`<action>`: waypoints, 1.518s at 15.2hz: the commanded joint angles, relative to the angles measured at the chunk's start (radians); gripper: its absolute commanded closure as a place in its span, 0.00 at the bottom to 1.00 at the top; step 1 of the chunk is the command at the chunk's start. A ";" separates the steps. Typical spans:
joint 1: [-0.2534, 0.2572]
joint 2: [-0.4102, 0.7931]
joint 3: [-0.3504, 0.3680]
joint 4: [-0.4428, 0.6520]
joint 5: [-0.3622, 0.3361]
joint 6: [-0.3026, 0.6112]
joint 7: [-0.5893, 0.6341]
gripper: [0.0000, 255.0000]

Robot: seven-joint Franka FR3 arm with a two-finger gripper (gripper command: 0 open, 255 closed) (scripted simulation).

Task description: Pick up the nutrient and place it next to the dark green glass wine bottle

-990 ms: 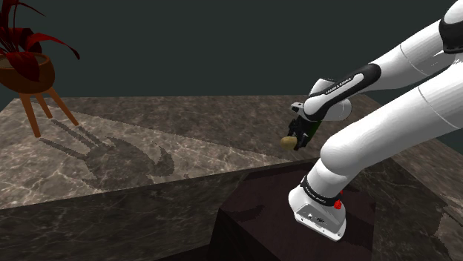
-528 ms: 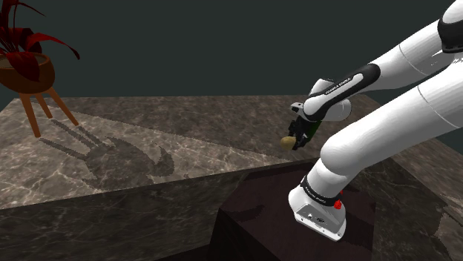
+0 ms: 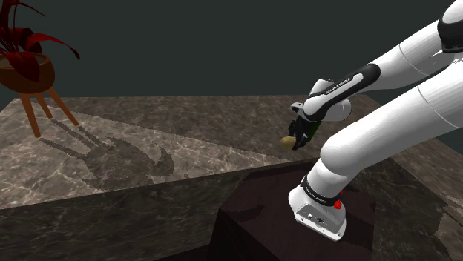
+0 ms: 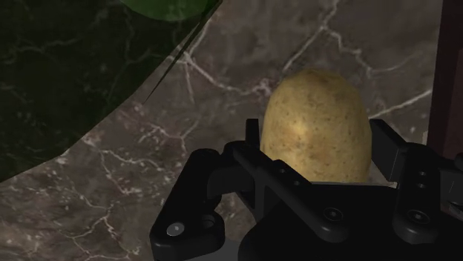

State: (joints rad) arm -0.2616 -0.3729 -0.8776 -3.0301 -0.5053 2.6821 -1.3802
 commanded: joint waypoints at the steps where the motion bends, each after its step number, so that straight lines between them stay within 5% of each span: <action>1: -0.017 -0.029 0.015 0.000 -0.009 -0.030 0.008 1.00; 10: -0.100 -0.254 0.122 0.021 -0.018 -0.277 0.039 1.00; 23: -0.123 -0.470 0.239 0.096 0.053 -0.565 0.049 1.00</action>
State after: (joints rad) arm -0.3843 -0.8282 -0.6478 -2.9408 -0.4587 2.1388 -1.3324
